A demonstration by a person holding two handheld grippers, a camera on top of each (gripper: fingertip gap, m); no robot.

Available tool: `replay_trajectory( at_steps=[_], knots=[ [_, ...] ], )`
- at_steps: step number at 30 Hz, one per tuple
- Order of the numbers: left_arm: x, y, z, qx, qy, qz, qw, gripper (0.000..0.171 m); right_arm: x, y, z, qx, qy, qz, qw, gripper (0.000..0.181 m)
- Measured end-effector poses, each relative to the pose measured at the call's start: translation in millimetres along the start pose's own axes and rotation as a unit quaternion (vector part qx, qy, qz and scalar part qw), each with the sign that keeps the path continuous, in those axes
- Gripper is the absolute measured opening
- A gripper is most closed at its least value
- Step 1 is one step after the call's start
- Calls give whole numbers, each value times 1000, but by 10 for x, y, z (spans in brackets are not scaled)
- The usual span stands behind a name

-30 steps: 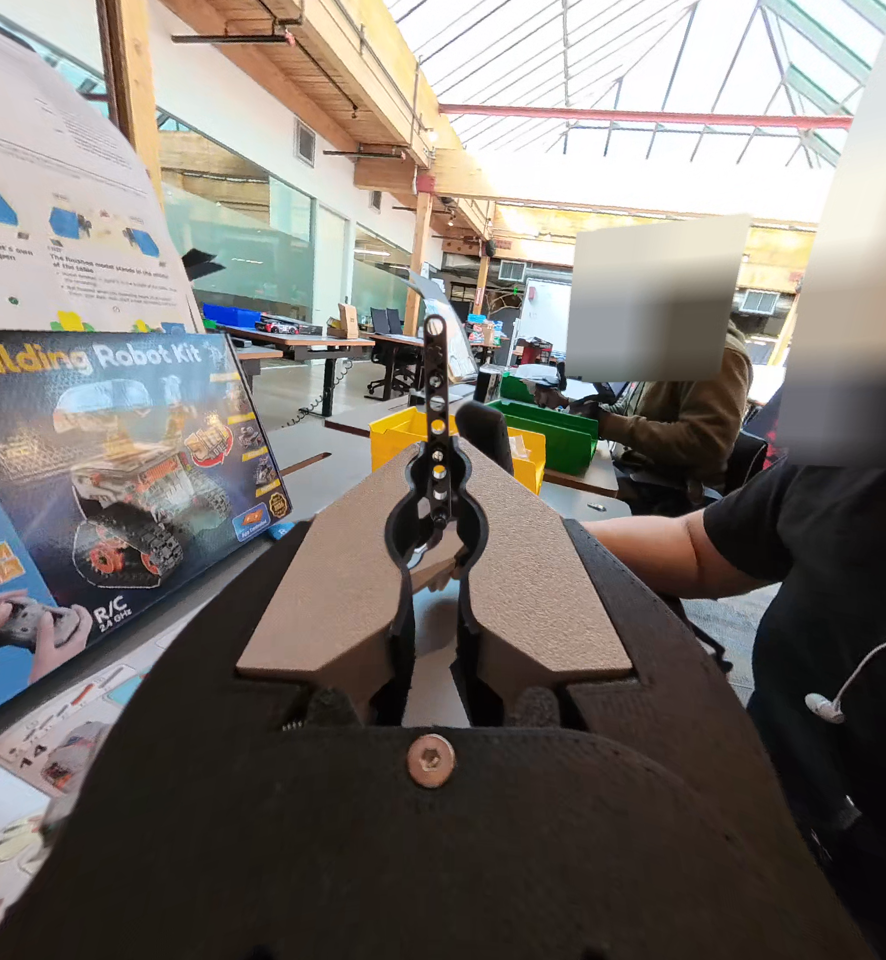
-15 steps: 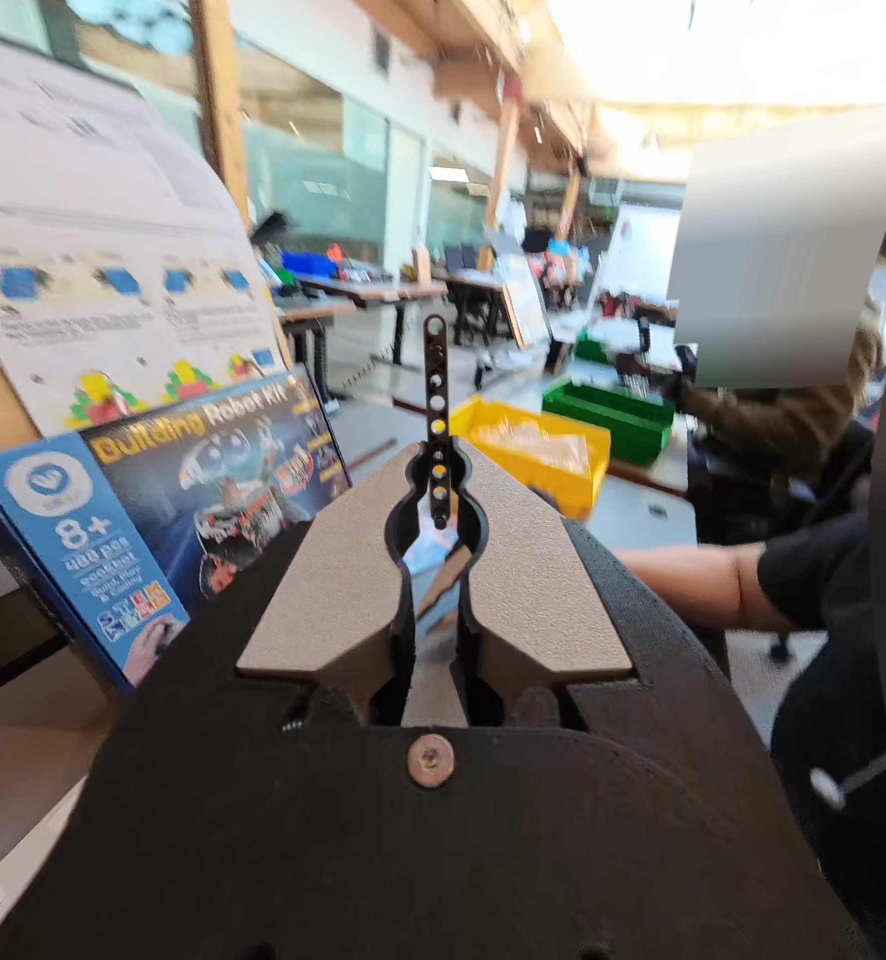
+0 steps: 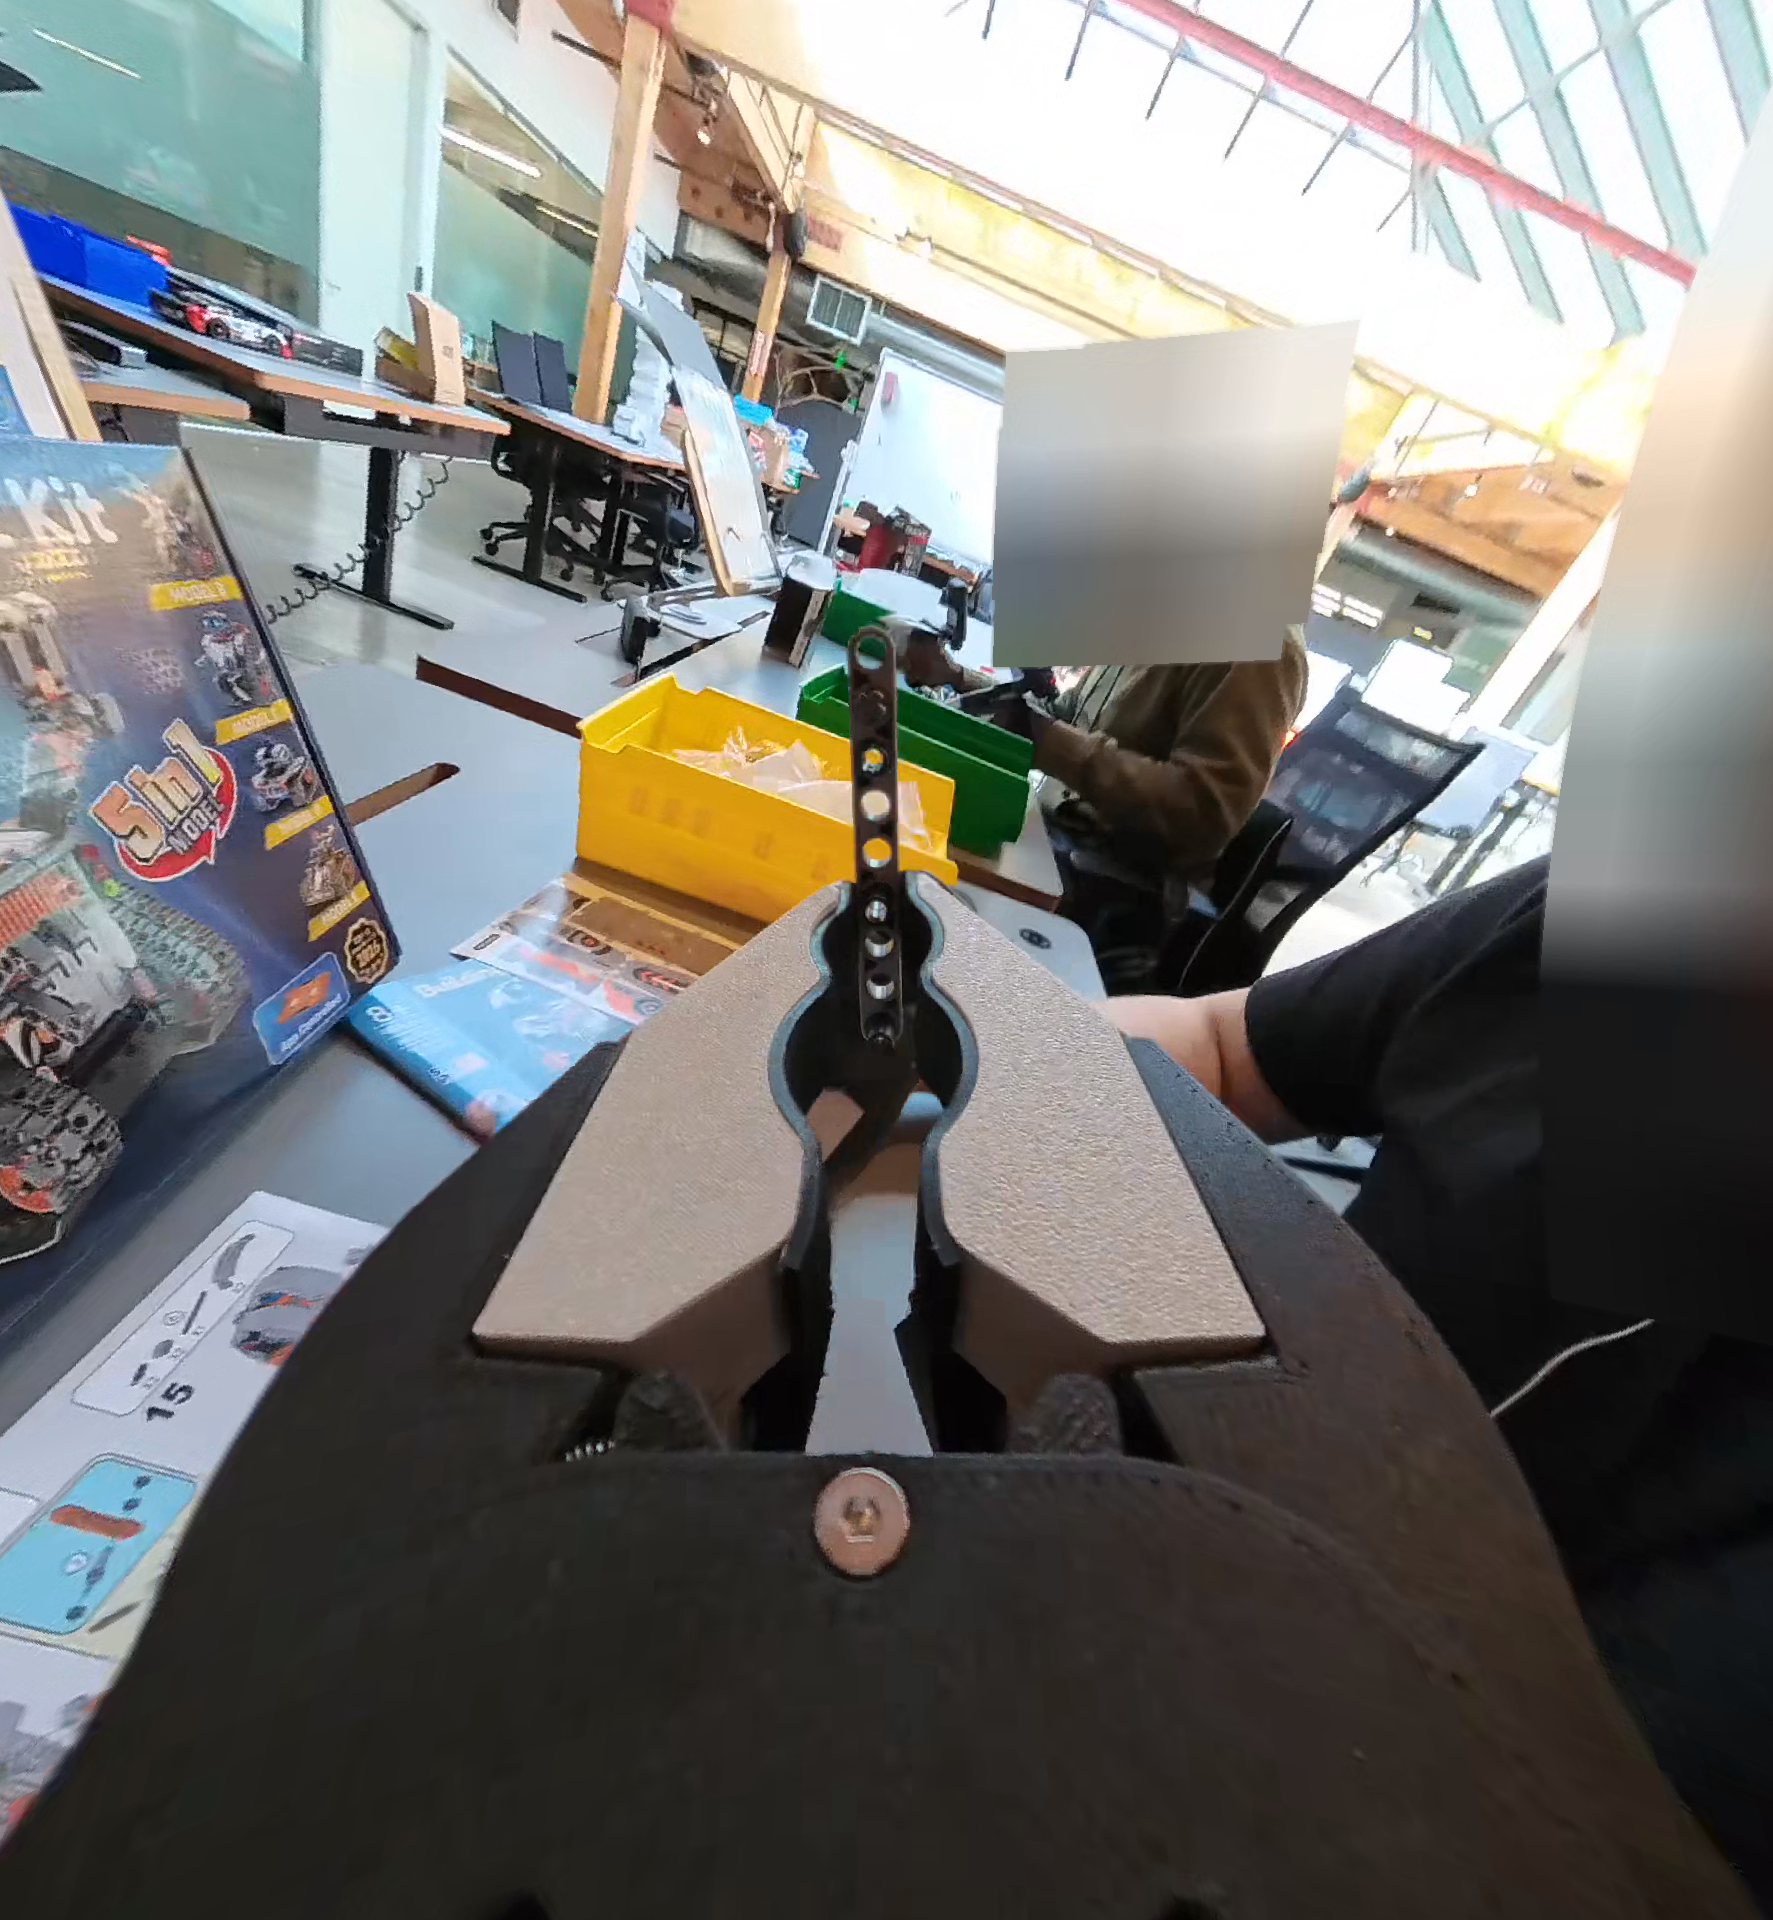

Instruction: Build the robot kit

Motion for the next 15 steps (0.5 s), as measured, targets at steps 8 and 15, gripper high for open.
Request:
replay_trajectory(
  at_steps=[8, 15],
  knots=[
    [71, 22, 98, -38, 31, 50, 998, 4, 50, 27, 9, 14, -5, 17, 1000, 12],
    [199, 13, 180, -62, 14, 101, 993, 4, 69, 83, -30, 30, -14, 19, 999, 12]
  ],
)
Point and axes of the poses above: each gripper's, where its closed fingertips meet, z back along the fingers, y out of its underside, x = y × z across the jaws, the point moved 3 cm from there along z, back along the fingers, and after that the axes turned 10 degrees about -z, right-handed, at the moved point
